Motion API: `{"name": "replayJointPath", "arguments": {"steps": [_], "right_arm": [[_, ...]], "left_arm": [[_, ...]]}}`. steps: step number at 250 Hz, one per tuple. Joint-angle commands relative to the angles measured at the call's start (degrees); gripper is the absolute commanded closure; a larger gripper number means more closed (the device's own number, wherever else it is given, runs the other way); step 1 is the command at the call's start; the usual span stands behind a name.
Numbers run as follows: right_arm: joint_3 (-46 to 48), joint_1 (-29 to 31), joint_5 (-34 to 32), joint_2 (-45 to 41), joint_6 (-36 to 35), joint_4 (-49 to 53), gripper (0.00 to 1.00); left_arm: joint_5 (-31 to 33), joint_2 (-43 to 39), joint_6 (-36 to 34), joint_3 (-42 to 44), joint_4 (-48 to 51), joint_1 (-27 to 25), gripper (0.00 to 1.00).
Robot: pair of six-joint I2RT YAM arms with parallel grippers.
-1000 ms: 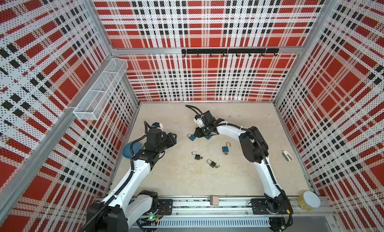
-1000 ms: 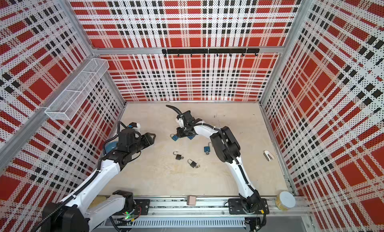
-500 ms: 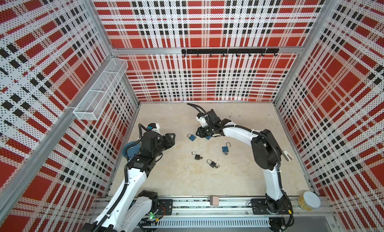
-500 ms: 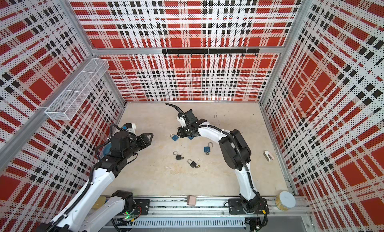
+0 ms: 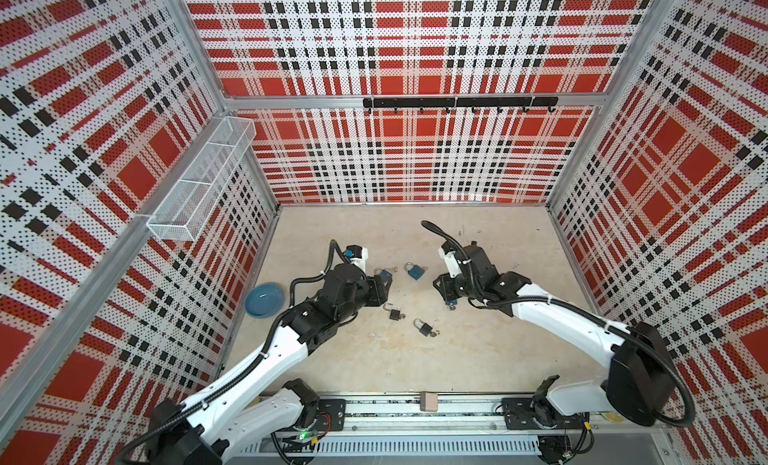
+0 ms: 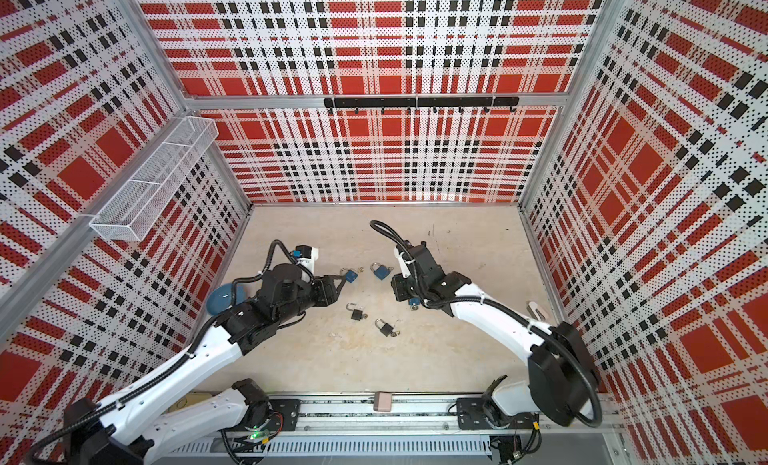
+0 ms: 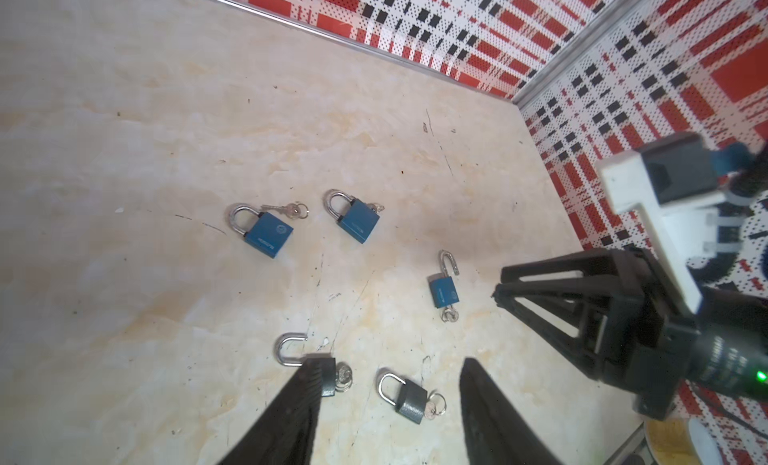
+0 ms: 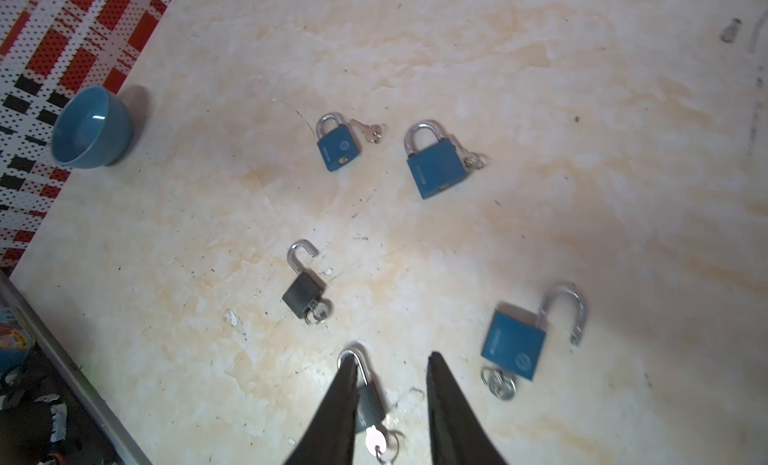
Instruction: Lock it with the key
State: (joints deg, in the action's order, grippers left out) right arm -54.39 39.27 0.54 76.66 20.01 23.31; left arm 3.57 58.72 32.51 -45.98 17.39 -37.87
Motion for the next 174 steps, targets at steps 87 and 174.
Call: {"name": "replayJointPath", "arguments": {"steps": [87,174], "right_arm": [[11.3,-0.8,-14.07,-9.26,8.68,9.64,0.53],[10.01,-2.16,-12.7,2.59,7.94,3.97,0.53]], "left_arm": [[2.62,7.98,1.84,-2.33,-6.46,-3.02,0.44],[2.7,12.08,1.48,-3.49,-5.88,-3.16,0.44]]}}
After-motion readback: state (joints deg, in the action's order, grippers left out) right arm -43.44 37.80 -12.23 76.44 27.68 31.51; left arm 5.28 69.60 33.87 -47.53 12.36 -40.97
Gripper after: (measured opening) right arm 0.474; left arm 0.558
